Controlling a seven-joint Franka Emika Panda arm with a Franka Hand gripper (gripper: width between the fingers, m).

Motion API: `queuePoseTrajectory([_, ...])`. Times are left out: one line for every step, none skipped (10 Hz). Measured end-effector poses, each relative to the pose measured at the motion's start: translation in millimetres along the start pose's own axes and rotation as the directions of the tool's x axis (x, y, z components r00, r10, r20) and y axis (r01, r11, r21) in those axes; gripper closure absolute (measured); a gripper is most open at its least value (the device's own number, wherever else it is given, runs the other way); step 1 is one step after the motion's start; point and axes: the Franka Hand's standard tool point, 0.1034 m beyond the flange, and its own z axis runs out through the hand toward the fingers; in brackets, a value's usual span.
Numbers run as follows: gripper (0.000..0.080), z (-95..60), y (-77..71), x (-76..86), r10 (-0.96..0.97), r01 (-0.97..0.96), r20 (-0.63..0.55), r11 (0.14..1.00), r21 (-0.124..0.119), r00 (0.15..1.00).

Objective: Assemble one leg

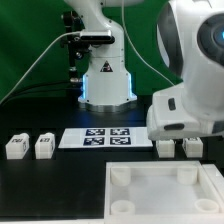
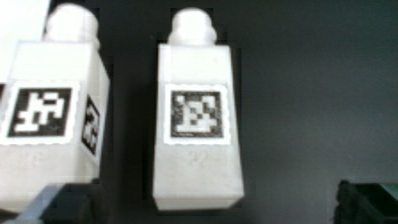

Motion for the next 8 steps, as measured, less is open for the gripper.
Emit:
queuePoseTrajectory([0.0150,2.1,1.8,-3.5,0.000,0.000,0.111,1.000,-0.005,0.994])
queuePoseTrajectory([0.0150,1.8,0.1,4.0,-0.001,0.001,0.110,1.000,0.001,0.994])
queuePoseTrajectory([0.0150,3.5,-0.8,2.1,0.000,0.000,0.111,1.000,-0.002,0.994])
queuePoseTrajectory([0.0150,9.9,-3.6,-0.8,-0.002,0.003,0.118,1.000,-0.010,0.993])
queuePoseTrajectory([0.0150,17.1,-4.9,-0.8,-0.003,0.005,0.114,1.000,-0.015,0.994])
queuePoseTrajectory([0.0150,26.2,-5.8,-2.2,-0.004,0.007,0.114,1.000,-0.020,0.993])
queuePoseTrajectory([0.0150,33.5,-7.0,-3.9,-0.006,0.009,0.127,1.000,-0.026,0.992])
queuePoseTrajectory([0.0150,37.6,-7.3,-3.8,-0.014,0.018,0.128,0.999,-0.028,0.992])
